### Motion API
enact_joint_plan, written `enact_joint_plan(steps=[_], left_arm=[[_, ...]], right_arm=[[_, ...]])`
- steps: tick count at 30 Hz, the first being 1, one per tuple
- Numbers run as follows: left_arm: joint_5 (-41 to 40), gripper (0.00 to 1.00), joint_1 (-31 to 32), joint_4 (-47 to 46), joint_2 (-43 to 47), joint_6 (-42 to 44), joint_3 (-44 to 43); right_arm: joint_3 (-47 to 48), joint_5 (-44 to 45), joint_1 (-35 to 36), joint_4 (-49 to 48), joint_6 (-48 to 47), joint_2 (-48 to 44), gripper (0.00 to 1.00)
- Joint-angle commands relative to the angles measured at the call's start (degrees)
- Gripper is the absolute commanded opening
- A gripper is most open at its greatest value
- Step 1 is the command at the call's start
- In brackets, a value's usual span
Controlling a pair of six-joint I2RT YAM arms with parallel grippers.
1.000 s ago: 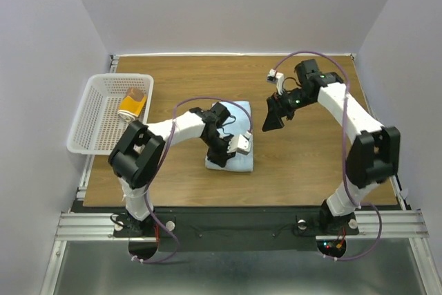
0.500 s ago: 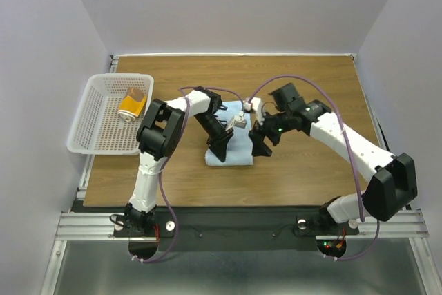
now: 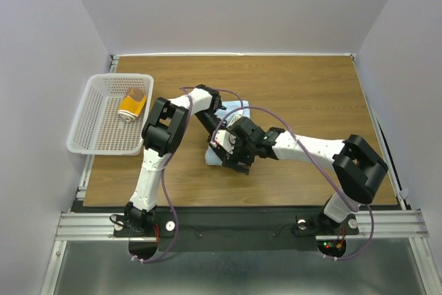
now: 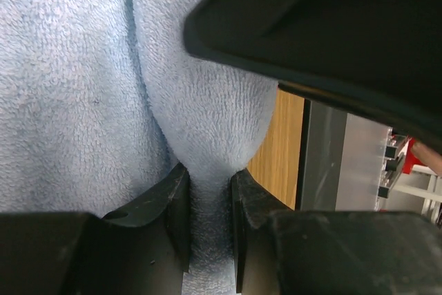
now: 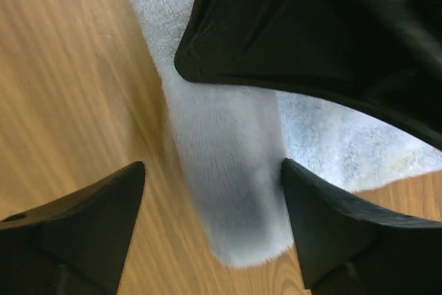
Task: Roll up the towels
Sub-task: Roll the towel
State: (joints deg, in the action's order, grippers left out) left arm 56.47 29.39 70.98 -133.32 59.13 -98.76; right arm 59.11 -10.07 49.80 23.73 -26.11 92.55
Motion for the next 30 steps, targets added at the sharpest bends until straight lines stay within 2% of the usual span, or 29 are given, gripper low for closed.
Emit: enact_joint_plan(steps=[1,2,3,4,7,8,9,12,14,15,20,21,22,24,27,28,30], left_arm=[[-8.92,0.26,-1.08,-7.08,-3.53,2.39,-0.73],[-8.92,0.27,-1.35,-7.08,-3.53,2.39,-0.73],[-8.92,0.28,-1.44,-7.08,-3.44,2.39,-0.73],[-8.92,0.29,-1.70,-7.08,-3.27,2.39,-0.64],[-8.48,0.38,-2.58,-7.61,-1.25,2.30,0.76],[-8.04,0.41,-3.28,-8.39,0.76,2.04,2.15],[-7.95,0.43,-3.63,-8.92,2.00,1.86,3.04],[-7.16,0.62,-5.38,-11.91,7.79,1.07,7.08],[-6.98,0.68,-6.53,-13.50,11.75,0.55,9.11],[-6.98,0.75,-7.06,-13.67,12.72,0.63,9.37],[-7.25,0.81,-11.98,-13.59,17.20,0.37,7.71],[-7.07,0.96,-12.77,-13.67,17.82,0.19,7.27],[-6.81,0.99,-13.38,-13.85,18.44,0.11,6.92],[-6.55,0.99,-15.14,-15.60,21.33,-1.21,6.82],[-6.98,0.99,-17.08,-23.74,27.30,-4.80,10.07],[-7.42,0.99,-17.43,-23.78,29.23,-4.82,11.47],[-10.05,0.99,-18.14,-30.53,35.56,-7.18,16.83]], right_arm=[[-2.15,6.81,1.88,-10.53,-1.58,1.75,0.80],[-2.68,7.07,1.88,-10.72,-1.23,2.62,0.76],[-2.95,7.08,1.97,-10.72,-1.05,2.72,0.65],[-3.30,6.82,1.97,-10.72,-0.88,2.63,0.44],[-5.31,4.62,1.79,-10.63,0.53,1.06,0.19],[-6.02,3.66,1.62,-10.19,0.62,0.44,0.01],[-6.55,2.26,1.18,-9.76,0.45,0.00,0.00],[-6.82,-5.73,-1.19,-6.33,0.44,-0.27,0.01],[-6.03,-9.25,-2.95,-3.70,0.10,0.17,0.01],[-5.77,-11.97,-3.48,-2.99,0.09,0.35,0.01],[-2.87,-18.75,-5.67,2.27,-0.35,2.27,0.01],[-1.64,-20.42,-6.03,3.07,-0.26,2.80,0.01],[-0.85,-21.22,-6.38,3.86,-0.09,3.42,0.01],[1.86,-24.02,-7.52,7.46,0.44,5.79,0.01],[5.90,-28.95,-9.80,11.41,1.23,9.65,0.01],[6.80,-30.35,-10.42,11.43,1.41,10.79,0.01],[8.64,-34.57,-12.44,13.88,1.94,13.96,0.01]])
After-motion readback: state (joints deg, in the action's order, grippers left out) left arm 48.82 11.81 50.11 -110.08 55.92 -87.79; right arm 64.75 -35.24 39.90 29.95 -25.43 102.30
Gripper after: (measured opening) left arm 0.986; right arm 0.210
